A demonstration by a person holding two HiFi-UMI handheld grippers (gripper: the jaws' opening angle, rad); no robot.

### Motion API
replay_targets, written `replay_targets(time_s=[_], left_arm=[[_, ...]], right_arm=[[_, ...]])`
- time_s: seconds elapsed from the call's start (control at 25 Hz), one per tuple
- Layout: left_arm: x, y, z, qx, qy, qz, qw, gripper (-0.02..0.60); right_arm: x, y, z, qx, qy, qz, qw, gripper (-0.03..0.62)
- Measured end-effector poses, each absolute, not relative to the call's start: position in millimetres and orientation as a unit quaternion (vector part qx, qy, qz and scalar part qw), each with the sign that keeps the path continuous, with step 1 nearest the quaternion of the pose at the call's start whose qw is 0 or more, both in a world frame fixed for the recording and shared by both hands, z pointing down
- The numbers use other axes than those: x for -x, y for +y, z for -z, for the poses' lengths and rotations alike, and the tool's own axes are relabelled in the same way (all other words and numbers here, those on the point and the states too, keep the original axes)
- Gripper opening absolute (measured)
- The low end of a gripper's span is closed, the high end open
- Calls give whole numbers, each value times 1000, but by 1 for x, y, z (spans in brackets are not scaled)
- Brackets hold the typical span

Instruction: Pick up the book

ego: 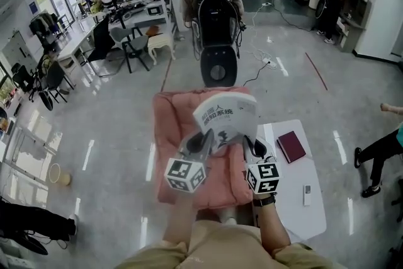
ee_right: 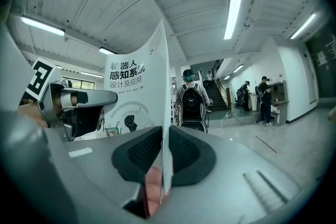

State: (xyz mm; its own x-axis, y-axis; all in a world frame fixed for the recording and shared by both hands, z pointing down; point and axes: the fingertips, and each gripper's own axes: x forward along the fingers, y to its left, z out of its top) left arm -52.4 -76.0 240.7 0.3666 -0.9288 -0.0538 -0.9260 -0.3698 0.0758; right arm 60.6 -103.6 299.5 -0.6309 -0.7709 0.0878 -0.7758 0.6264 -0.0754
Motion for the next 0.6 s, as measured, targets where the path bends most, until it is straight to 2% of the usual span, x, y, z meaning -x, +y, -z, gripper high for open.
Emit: replay_targets(time_s=[0.6], left_arm=[[47, -71, -228, -833, -552, 39, 14, 48]], right_arm=[[-64, -98, -290, -439, -896, -60, 16, 54]])
